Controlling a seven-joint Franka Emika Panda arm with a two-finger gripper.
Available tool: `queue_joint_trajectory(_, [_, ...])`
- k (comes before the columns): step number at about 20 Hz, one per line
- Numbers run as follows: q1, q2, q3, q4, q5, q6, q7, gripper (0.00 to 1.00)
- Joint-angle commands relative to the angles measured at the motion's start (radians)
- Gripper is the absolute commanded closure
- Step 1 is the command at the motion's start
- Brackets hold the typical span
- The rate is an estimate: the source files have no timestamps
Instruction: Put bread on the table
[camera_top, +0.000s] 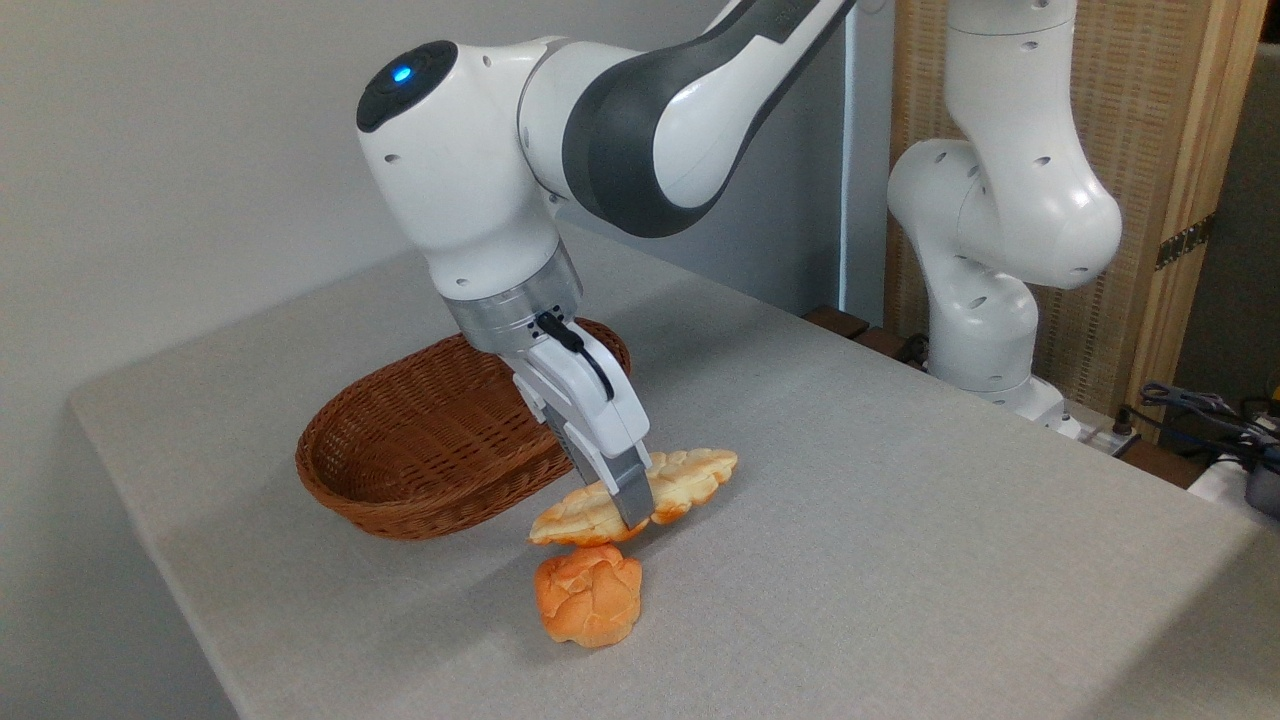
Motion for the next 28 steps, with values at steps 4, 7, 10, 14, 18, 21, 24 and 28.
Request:
queue_joint_trajectory(4, [-0.012,-0.023,0.015,-0.018,0.014,0.018,0.021,0.0])
queue_joint_trajectory(7, [-0.012,-0.022,0.013,-0.016,0.014,0.019,0.021,0.0])
queue_joint_trajectory(10, [-0.012,-0.022,0.013,-0.015,0.012,0.033,0.02,0.0])
queue_joint_trajectory(14, [-0.012,-0.031,0.015,0.016,0.005,0.053,0.017,0.0])
queue_joint_trajectory(18, [-0.014,-0.045,0.013,0.073,0.002,0.065,0.014,0.0])
queue_joint_trajectory(21, [-0.017,-0.063,0.003,0.087,0.003,0.102,0.007,0.0])
queue_joint_trajectory(24, [-0.02,-0.074,-0.001,0.088,-0.001,0.163,-0.063,0.0])
queue_joint_trajectory(28, [-0.022,-0.074,-0.031,0.09,0.014,0.234,-0.247,0.0])
